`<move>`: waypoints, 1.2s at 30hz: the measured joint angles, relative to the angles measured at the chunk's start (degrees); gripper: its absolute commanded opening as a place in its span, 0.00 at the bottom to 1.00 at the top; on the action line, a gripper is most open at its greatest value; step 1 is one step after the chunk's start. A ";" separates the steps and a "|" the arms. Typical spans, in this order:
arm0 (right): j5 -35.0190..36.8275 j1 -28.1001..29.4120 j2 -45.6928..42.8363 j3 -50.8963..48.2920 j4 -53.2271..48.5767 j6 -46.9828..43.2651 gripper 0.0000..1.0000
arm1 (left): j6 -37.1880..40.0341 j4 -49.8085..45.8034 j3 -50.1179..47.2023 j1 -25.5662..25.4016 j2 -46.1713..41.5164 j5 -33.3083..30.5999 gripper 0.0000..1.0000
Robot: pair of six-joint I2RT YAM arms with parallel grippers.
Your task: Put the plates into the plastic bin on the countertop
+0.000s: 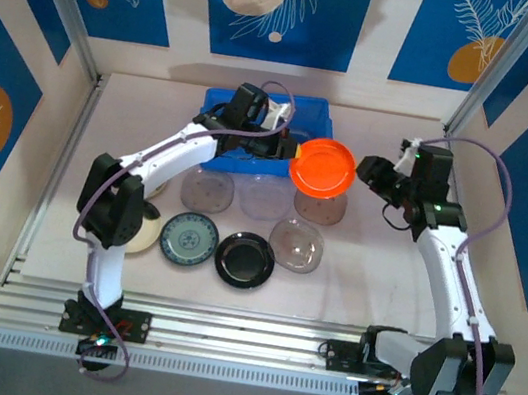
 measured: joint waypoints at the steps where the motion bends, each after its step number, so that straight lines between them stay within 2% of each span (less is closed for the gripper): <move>1: -0.09 1.51 1.25 0.50 0.52 0.02 0.47 | -0.44 0.37 -1.09 0.39 -0.48 0.00 0.00; 3: -0.07 3.61 3.50 1.51 1.20 0.00 0.47 | -0.79 0.57 -2.86 1.07 -1.49 0.02 0.00; 8: 0.33 6.97 8.02 2.75 2.25 0.28 0.34 | -1.29 1.29 -5.05 2.19 -3.28 0.37 0.00; 9: 0.33 7.41 8.76 2.95 2.40 0.39 0.28 | -1.42 1.44 -5.38 2.34 -3.72 0.42 0.00; 10: 0.35 7.76 9.42 3.26 2.47 0.50 0.16 | -1.44 1.49 -5.55 2.49 -4.09 0.46 0.00; 12: 0.46 8.50 10.71 4.57 2.45 0.83 0.00 | -1.55 1.44 -5.73 2.84 -4.57 0.04 0.00; 16: 0.46 9.64 12.81 8.28 2.34 1.33 0.00 | -1.66 2.56 -6.51 4.31 -4.92 0.44 0.00; 18: 0.35 9.99 14.73 10.47 2.10 1.27 0.00 | -1.51 2.95 -7.08 5.03 -5.68 0.37 0.30; 20: 0.59 10.38 16.94 12.98 1.97 1.22 0.00 | -1.42 3.15 -8.07 6.01 -6.67 0.26 0.50; 21: 0.63 10.47 18.49 14.75 1.81 1.09 0.00 | -0.70 2.86 -8.87 6.62 -7.52 0.15 0.59; 24: 1.27 10.86 24.41 21.66 1.11 0.92 0.00 | 0.70 1.55 -11.69 9.25 -10.71 -0.90 0.71; 31: 1.64 12.74 41.72 41.42 -1.29 0.22 0.00 | 2.23 0.96 -20.81 23.17 -21.16 -6.99 0.72; 33: 1.42 13.53 47.28 47.17 -1.99 0.20 0.00 | 3.19 0.57 -22.84 25.09 -23.34 -8.92 0.72; 36: 1.01 14.69 55.28 55.82 -3.69 -0.28 0.00 | 4.72 -0.50 -24.15 25.24 -24.76 -10.43 0.71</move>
